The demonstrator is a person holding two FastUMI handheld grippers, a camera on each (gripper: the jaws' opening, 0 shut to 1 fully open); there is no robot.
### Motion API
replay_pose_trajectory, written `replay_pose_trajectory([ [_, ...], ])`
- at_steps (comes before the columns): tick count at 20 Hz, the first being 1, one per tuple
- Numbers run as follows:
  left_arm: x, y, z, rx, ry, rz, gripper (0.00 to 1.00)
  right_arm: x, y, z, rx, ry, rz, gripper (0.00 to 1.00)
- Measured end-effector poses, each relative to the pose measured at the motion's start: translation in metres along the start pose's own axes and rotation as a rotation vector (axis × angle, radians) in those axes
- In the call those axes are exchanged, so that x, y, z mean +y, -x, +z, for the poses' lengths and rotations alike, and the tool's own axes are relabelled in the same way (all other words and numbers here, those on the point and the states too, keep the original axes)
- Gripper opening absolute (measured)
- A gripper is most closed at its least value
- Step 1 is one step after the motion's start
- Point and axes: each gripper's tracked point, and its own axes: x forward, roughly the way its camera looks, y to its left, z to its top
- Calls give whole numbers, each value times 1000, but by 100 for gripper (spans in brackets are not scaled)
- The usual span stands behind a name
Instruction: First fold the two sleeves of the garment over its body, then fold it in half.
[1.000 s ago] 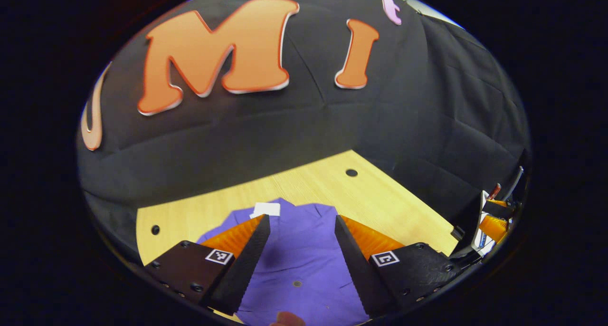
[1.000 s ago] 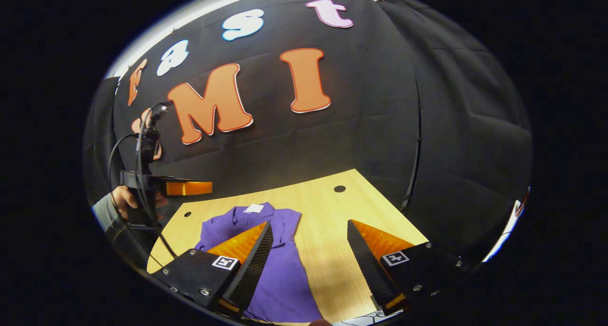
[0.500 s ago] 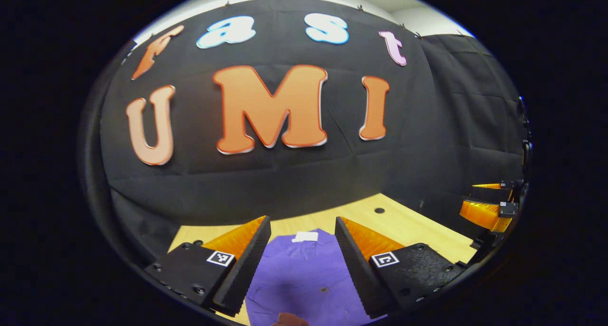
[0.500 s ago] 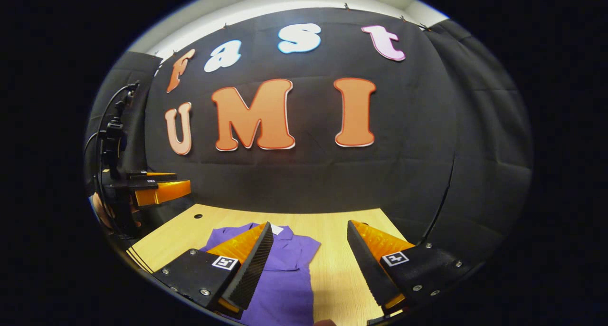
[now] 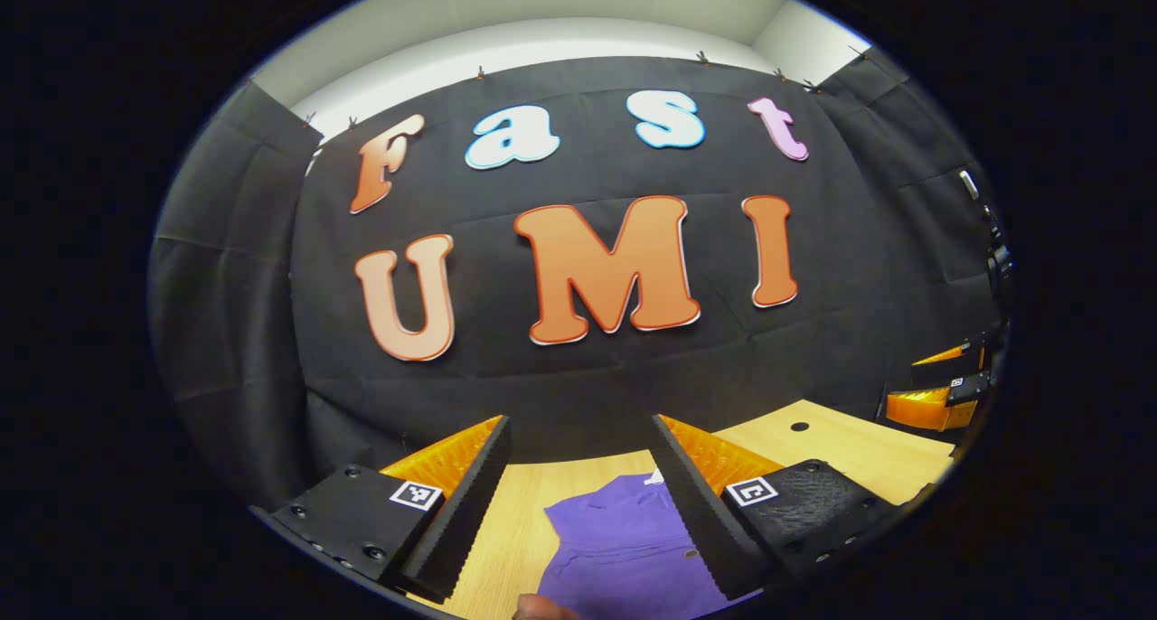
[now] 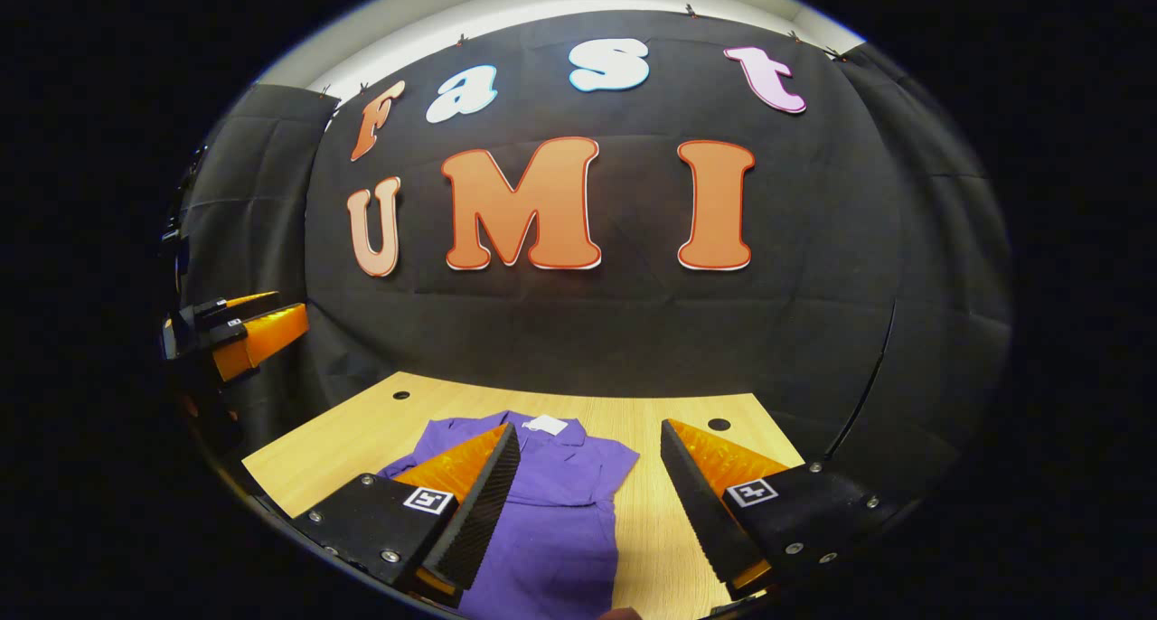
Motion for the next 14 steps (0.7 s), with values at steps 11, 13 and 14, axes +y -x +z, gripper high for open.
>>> replay_pose_trajectory([
  [11, 26, 38, -147, 412, -17, -15, 99, -3, 17, -146, 429, -38, 35, 94],
  [13, 31, 45, -180, 500, -5, -17, 99, -4, 22, -175, 515, -47, 27, 95],
  [14, 34, 49, -192, 547, -6, -19, 99, -4, 29, -187, 559, -48, 27, 94],
])
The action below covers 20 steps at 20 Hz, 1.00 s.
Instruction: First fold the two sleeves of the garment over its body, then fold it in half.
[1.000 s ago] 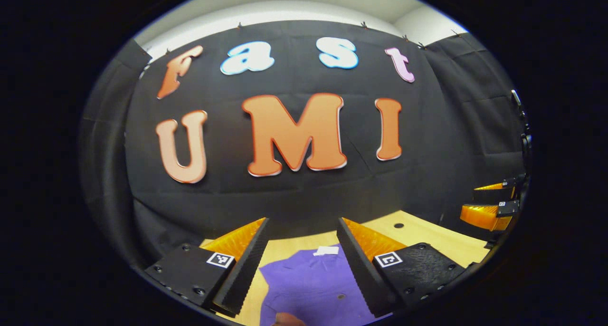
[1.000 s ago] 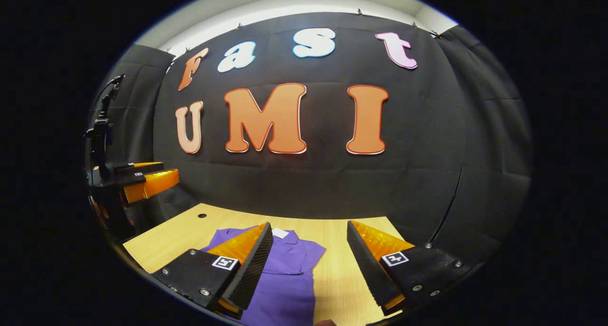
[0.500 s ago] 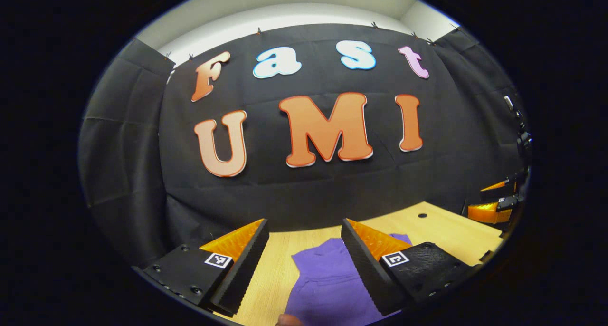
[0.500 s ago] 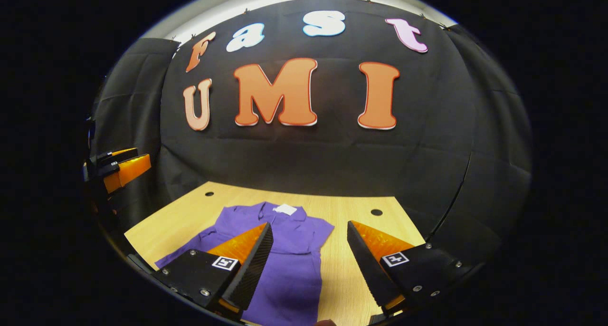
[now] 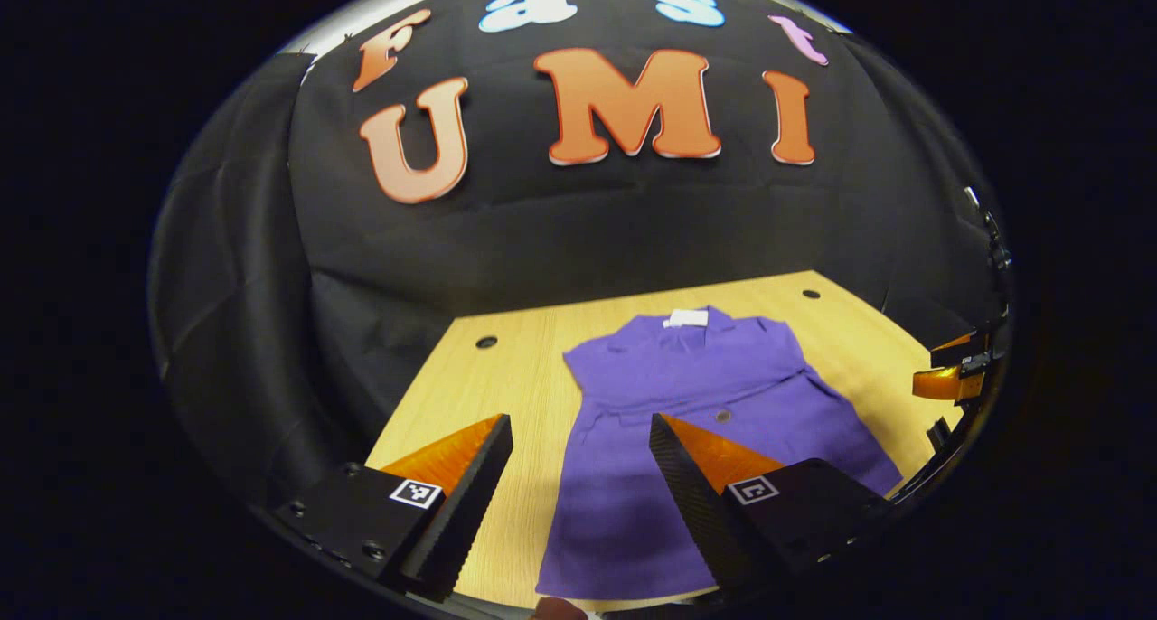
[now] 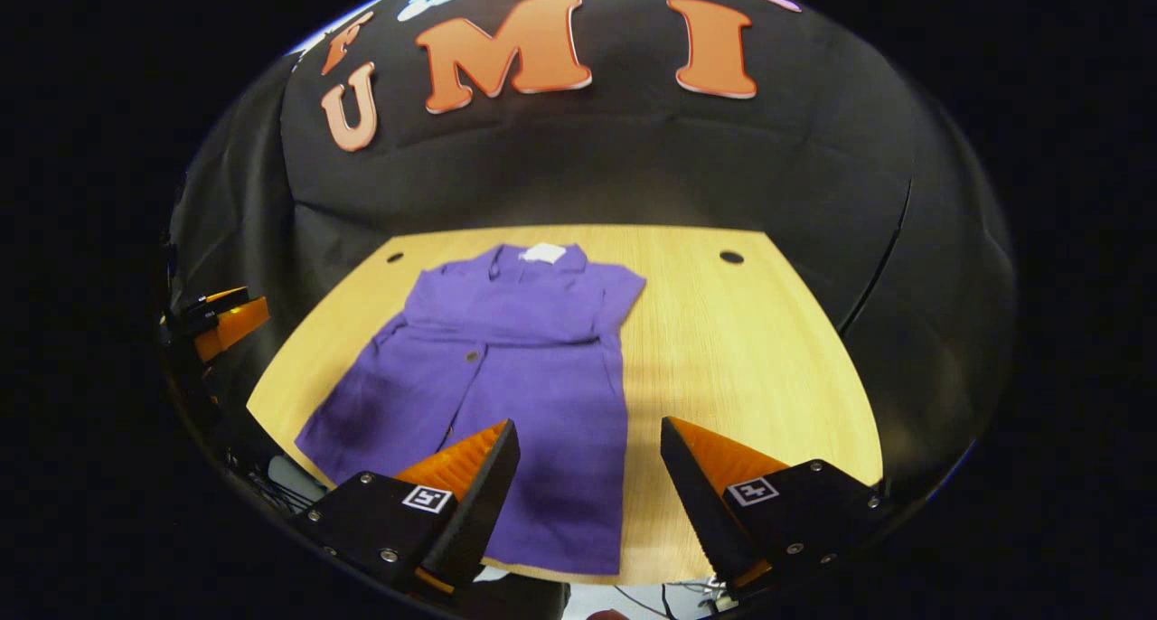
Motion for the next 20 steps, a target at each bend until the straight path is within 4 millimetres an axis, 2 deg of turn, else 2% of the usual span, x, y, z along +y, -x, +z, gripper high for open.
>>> replay_pose_trajectory([
  [3, 8, -20, -44, 158, -13, 23, 99, -6, -5, -55, 171, 20, -10, 95],
  [4, 8, -24, -61, 206, -7, 20, 99, -7, -4, -67, 202, 20, -10, 95],
  [6, 12, -28, -82, 290, 13, 8, 99, -2, -9, -88, 254, -2, 2, 95],
  [7, 14, -30, -90, 320, 17, 8, 99, -1, -9, -95, 277, -10, 3, 95],
  [13, 12, -33, -164, 523, 30, -21, 100, 9, -10, -137, 424, -69, 34, 95],
  [20, 16, -19, -211, 678, 94, -52, 99, 8, -10, -169, 528, -54, 24, 95],
])
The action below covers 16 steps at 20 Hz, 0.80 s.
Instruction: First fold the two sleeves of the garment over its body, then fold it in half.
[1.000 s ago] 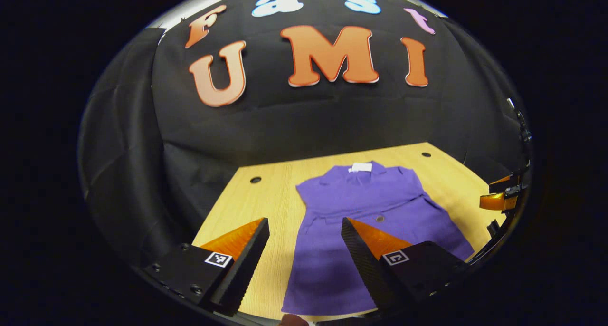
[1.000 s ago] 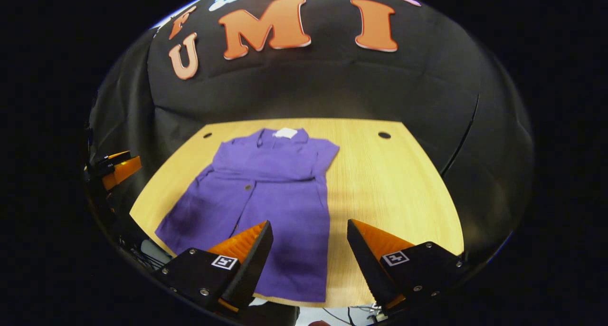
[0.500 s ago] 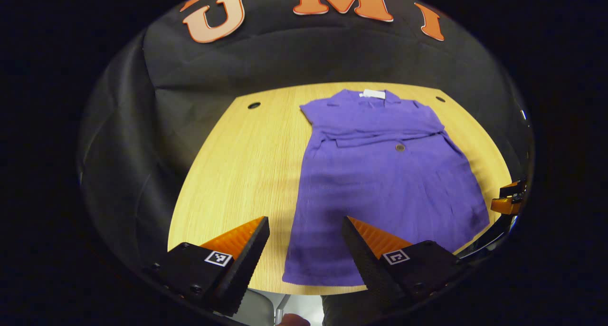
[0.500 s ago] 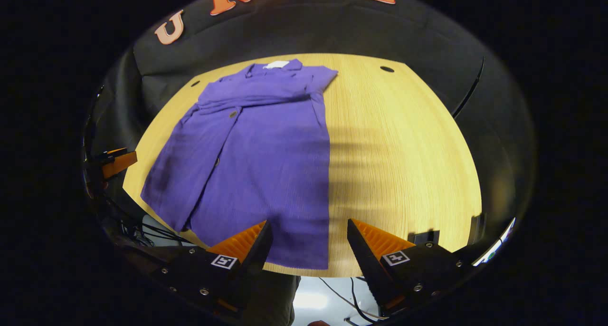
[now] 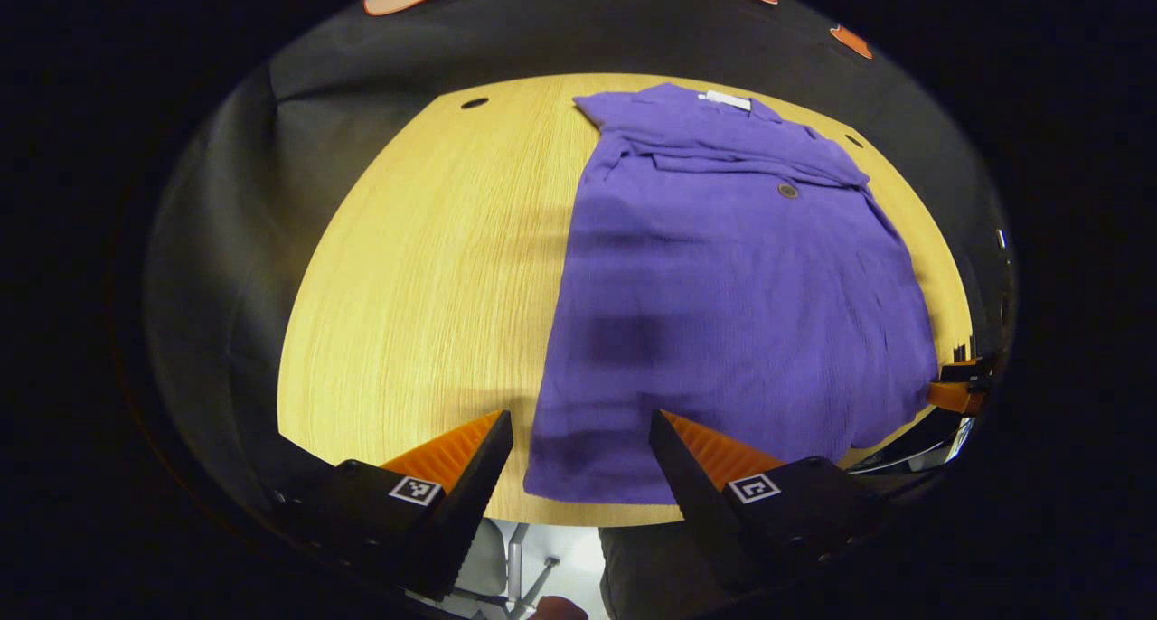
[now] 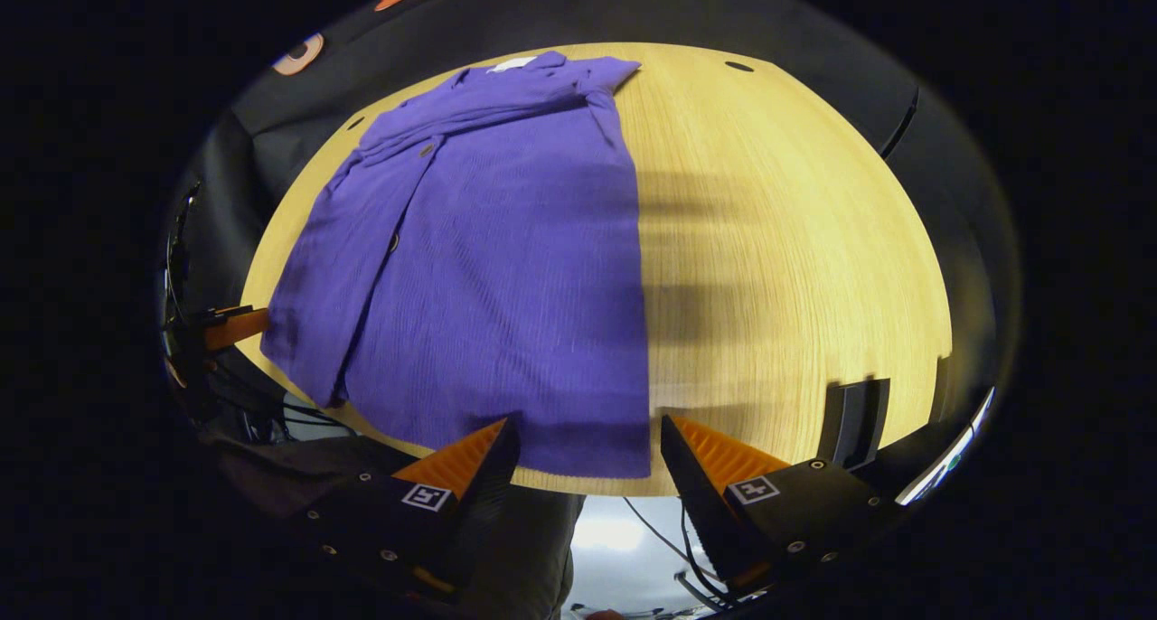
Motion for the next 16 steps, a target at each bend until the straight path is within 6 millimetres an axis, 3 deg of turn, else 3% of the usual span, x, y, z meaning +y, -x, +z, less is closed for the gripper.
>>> replay_pose_trajectory([
  [5, 5, -14, -23, 98, 10, -15, 99, -4, -4, -7, 26, -1, -25, 95],
  [6, 7, -18, -29, 128, 4, -9, 95, -4, -4, -7, 34, -10, -26, 94],
  [7, 7, -21, -34, 137, 4, -9, 99, -4, -4, -8, 40, -19, -27, 95],
  [11, 3, -24, -30, 158, 14, -63, 96, -3, -4, -16, 79, 14, -43, 96],
  [12, 5, -23, -33, 168, -2, -69, 96, -3, -4, -19, 89, 33, -52, 89],
  [13, 5, -20, -35, 181, -11, -77, 97, -3, -3, -20, 91, 50, -58, 97],
  [14, 2, -20, -35, 192, -13, -82, 96, -1, -3, -22, 96, 60, -59, 95],
  [15, -2, -21, -36, 203, -11, -89, 94, 0, -4, -24, 106, 63, -60, 94],
  [16, -9, -18, -41, 226, -15, -104, 80, 5, -4, -26, 116, 56, -49, 84],
])
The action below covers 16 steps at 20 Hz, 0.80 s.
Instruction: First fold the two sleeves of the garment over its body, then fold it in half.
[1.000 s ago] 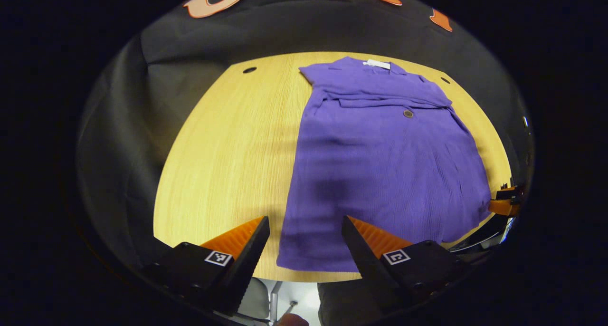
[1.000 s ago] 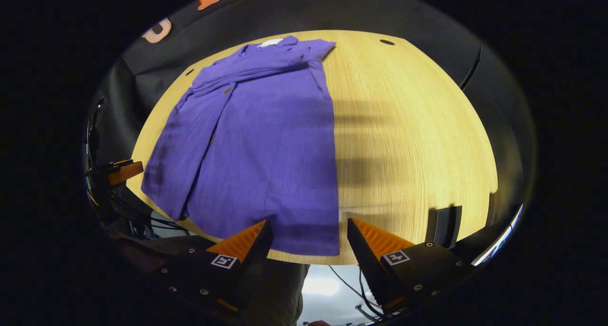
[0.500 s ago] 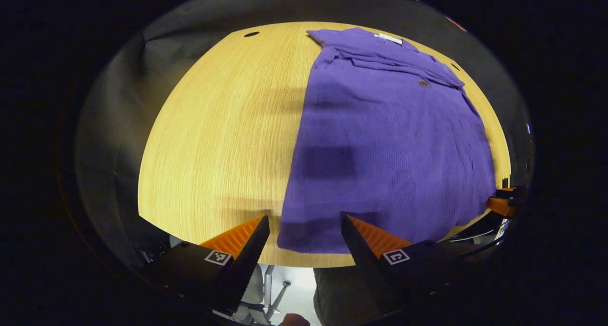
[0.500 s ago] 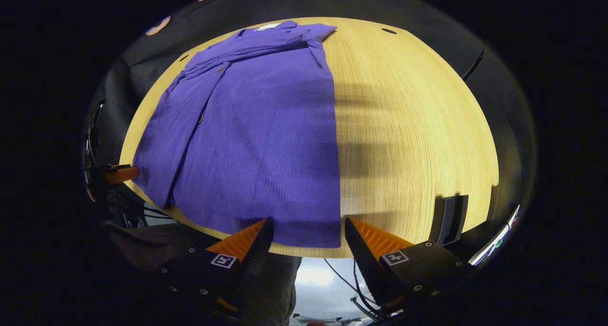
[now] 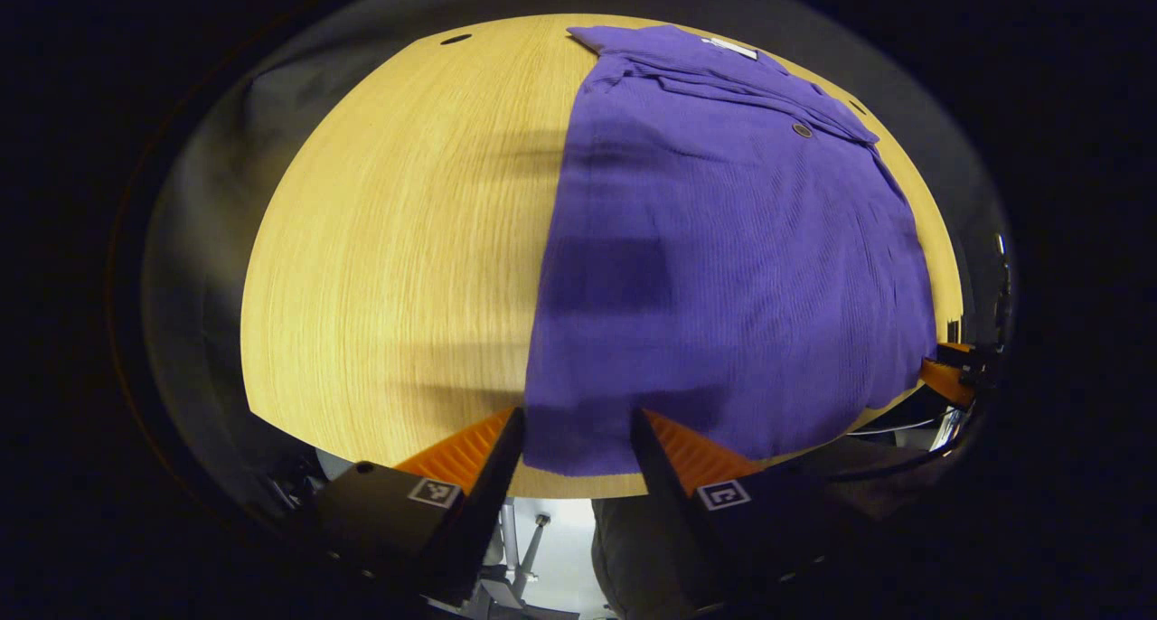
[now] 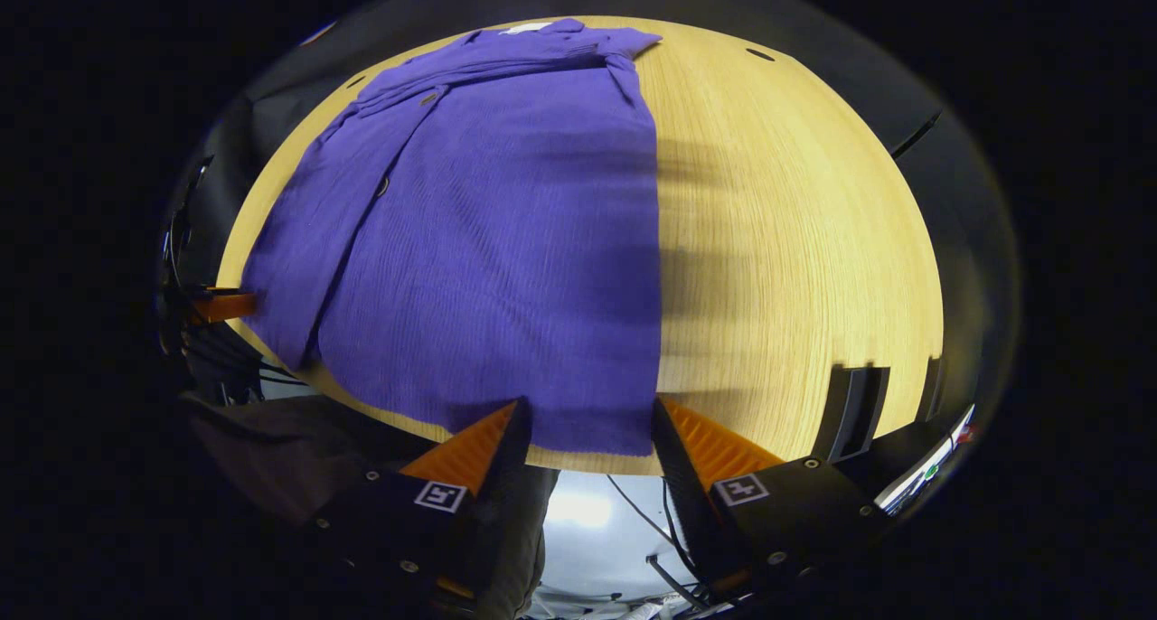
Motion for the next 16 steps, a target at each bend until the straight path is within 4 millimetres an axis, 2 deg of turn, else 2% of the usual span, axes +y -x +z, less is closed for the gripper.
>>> replay_pose_trajectory([
  [1, -4, 1, 1, 5, -8, -1, 66, 4, 1, -1, 9, -5, 6, 80],
  [2, -10, 2, 1, 13, -14, -19, 52, 5, 1, -3, 13, -13, 7, 65],
  [3, -14, 0, 5, 17, 6, -29, 46, 8, 1, -3, 15, -21, 15, 58],
  [4, -14, 0, 2, 35, 25, -30, 27, 12, 0, -4, 23, -40, 32, 39],
  [5, -14, 0, 2, 46, 34, -36, 23, 16, -1, -4, 31, -70, 55, 31],
  [6, -13, 0, 2, 57, 52, -47, 23, 19, 1, -4, 38, -106, 70, 22],
  [7, -14, 0, 3, 63, 76, -56, 22, 20, 2, -1, 42, -136, 71, 19],
  [8, -15, 1, 2, 74, 82, -71, 13, 21, 1, 0, 42, -152, 71, 14],
  [12, -17, 18, 9, 80, 37, -110, 14, 25, 14, 15, 6, -219, 76, 10],
  [16, -19, 47, 36, 50, -35, -164, 13, 36, 44, 46, -57, -278, 95, 10],
])
